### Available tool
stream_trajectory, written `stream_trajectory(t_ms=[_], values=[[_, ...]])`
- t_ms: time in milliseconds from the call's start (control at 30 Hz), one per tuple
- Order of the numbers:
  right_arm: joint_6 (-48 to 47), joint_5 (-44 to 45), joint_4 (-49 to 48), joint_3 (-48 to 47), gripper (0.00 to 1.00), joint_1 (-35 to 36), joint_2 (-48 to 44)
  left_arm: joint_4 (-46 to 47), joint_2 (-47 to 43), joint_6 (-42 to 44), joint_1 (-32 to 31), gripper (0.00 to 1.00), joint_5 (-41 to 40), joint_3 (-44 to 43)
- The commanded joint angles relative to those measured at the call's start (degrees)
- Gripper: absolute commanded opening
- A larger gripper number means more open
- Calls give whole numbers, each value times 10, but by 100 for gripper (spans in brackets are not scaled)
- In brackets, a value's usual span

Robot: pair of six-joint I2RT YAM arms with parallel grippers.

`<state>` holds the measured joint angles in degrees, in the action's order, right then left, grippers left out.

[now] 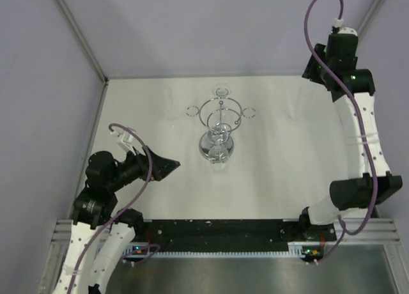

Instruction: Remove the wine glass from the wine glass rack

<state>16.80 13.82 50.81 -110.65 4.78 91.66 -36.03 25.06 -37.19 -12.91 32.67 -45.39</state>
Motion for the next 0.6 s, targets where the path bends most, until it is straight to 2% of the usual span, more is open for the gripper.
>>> stream_trajectory(t_ms=[0, 133, 300, 567], values=[[24, -82, -48, 69, 45, 7, -108, 130, 5, -104, -1, 97, 61, 49], [54, -151, -73, 132, 45, 23, -180, 201, 20, -176, -1, 95, 56, 87], [82, -219, -113, 215, 45, 52, -268, 340, 78, -264, -2, 93, 75, 120], [104, -255, -149, 310, 45, 75, -381, 533, 220, -379, -30, 86, 90, 130]])
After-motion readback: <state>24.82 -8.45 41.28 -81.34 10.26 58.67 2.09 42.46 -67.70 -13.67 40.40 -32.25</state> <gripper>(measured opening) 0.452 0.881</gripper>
